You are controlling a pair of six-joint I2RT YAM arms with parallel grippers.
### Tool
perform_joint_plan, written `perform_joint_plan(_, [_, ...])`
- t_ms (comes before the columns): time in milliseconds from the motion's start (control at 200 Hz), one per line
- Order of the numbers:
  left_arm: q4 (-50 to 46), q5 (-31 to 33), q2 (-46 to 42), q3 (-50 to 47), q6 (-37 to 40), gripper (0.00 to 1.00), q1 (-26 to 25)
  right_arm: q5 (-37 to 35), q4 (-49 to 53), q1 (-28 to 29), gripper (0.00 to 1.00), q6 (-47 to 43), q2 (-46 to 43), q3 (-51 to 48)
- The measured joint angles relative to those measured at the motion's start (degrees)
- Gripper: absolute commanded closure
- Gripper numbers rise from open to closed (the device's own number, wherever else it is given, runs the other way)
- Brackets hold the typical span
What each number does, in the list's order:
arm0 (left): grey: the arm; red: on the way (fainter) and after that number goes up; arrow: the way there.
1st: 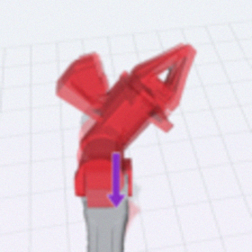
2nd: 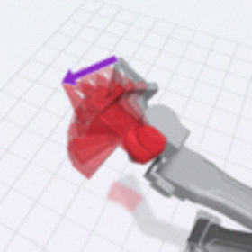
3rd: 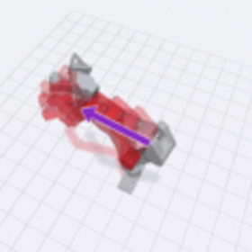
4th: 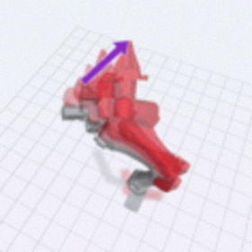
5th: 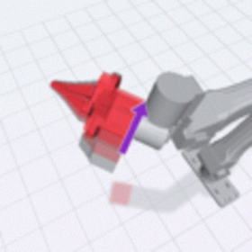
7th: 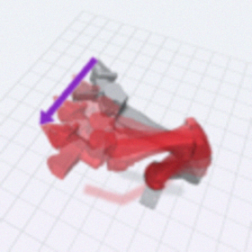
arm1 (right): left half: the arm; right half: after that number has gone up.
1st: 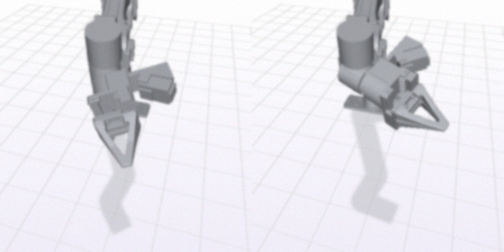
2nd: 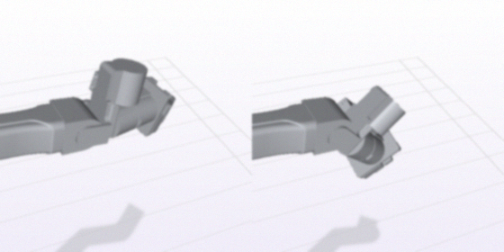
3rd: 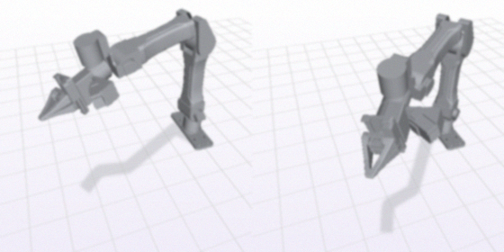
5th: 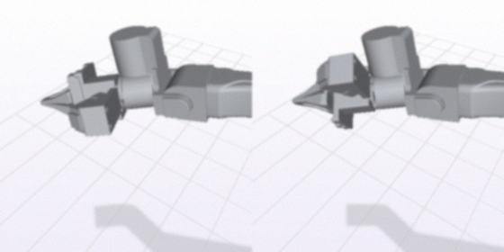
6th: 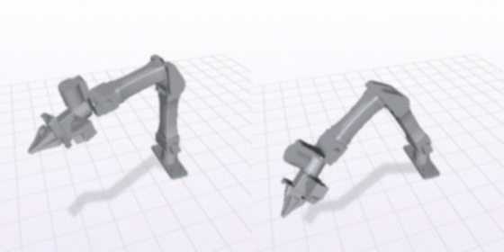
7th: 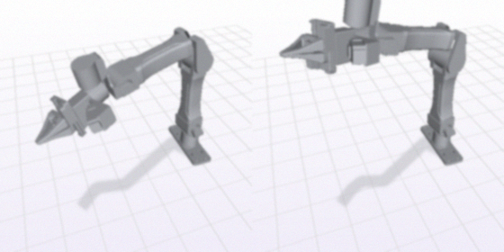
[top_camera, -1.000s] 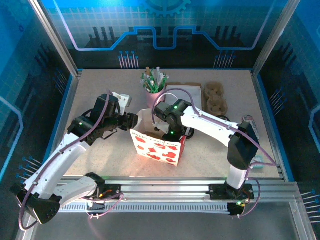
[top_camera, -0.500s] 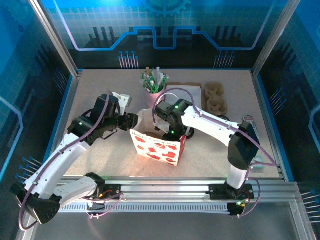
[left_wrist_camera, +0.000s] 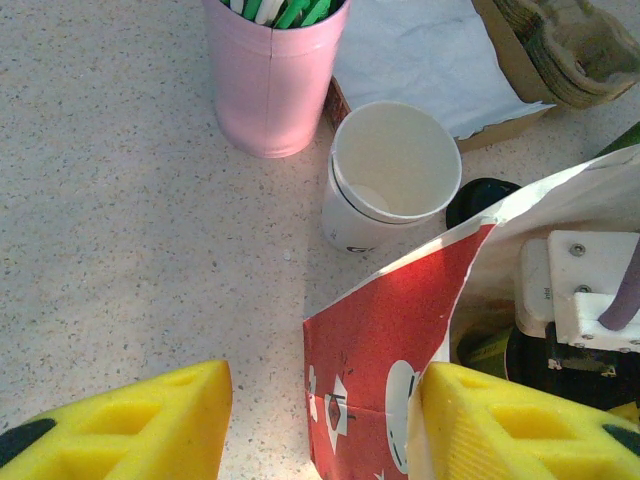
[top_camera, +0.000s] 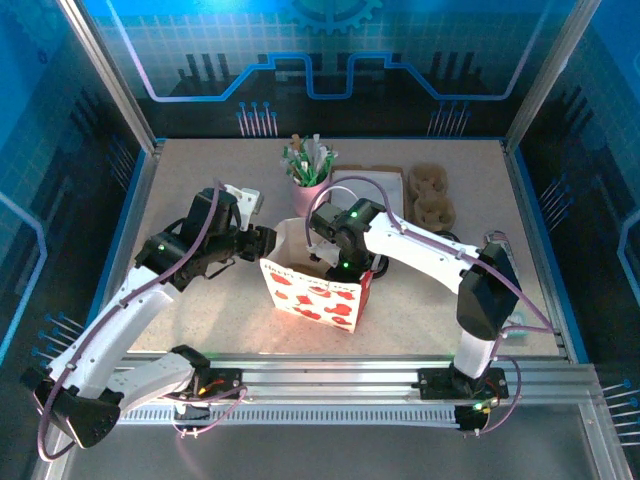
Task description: Pack the takeout coffee
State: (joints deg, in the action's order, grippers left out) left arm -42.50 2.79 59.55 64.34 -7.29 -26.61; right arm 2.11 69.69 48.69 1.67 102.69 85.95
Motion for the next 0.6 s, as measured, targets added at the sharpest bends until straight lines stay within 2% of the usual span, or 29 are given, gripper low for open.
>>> perform_joint_plan(310, [0.0,0.0,0.0,0.0,0.0,0.46,0.0,0.0,-0.2,0.0,0.55,0.0,-0.3,-0.1])
perform_joint_plan(600, [0.0,0.0,0.0,0.0,0.0,0.46,0.0,0.0,-0.2,0.0,0.47,0.0,-0.4,-0.2])
